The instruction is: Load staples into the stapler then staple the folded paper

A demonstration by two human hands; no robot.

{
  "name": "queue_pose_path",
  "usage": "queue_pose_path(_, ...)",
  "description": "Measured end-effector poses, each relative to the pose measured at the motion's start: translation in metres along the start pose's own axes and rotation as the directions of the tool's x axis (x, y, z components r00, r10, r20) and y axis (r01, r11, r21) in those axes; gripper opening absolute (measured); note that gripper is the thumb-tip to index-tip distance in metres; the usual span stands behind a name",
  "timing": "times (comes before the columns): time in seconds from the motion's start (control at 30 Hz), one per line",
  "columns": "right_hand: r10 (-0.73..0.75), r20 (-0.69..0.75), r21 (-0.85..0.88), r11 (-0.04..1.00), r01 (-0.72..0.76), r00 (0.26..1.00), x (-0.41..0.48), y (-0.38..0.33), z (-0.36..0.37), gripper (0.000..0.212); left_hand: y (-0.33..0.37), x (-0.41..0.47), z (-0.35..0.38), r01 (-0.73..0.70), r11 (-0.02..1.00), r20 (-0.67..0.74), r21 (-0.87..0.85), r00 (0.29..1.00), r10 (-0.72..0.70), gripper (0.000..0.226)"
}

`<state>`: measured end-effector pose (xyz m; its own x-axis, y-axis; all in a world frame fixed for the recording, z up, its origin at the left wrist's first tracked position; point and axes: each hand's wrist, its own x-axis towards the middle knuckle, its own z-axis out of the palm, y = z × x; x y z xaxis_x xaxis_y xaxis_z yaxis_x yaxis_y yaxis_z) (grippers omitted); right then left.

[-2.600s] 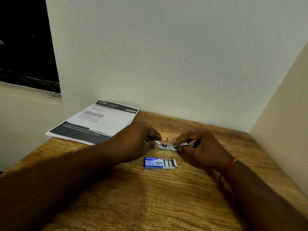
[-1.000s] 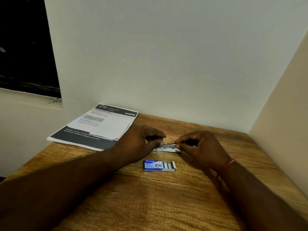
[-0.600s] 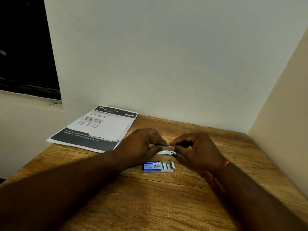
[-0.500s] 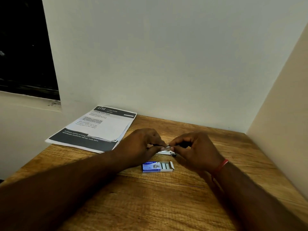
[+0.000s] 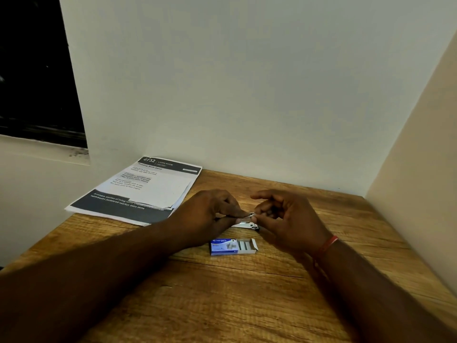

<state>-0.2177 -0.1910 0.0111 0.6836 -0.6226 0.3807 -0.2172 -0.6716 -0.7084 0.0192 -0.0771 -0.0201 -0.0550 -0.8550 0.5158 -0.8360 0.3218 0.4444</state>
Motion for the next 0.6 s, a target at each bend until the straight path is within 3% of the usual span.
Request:
queue_pose_path(0.23, 0.006, 0.004, -0.031, 1.000, -0.006, 1.000, 0.000, -0.001, 0.000, 0.049, 0.004, 0.000, -0.001, 0.001, 1.000, -0.007, -0.009, 1.000, -0.001, 0.022)
queue_pose_path(0.43, -0.019, -0.001, -0.107, 0.994, 0.019, 1.000, 0.000, 0.001, 0.000, 0.016, 0.009, -0.001, -0.007, 0.117, 0.993, 0.020, -0.023, 0.993, -0.117, 0.025)
queue_pose_path(0.6, -0.051, 0.040, -0.176, 0.983, 0.057, 0.998, 0.000, 0.000, 0.000, 0.012, 0.011, -0.001, -0.008, 0.147, 0.988, 0.018, -0.043, 0.989, -0.147, 0.022)
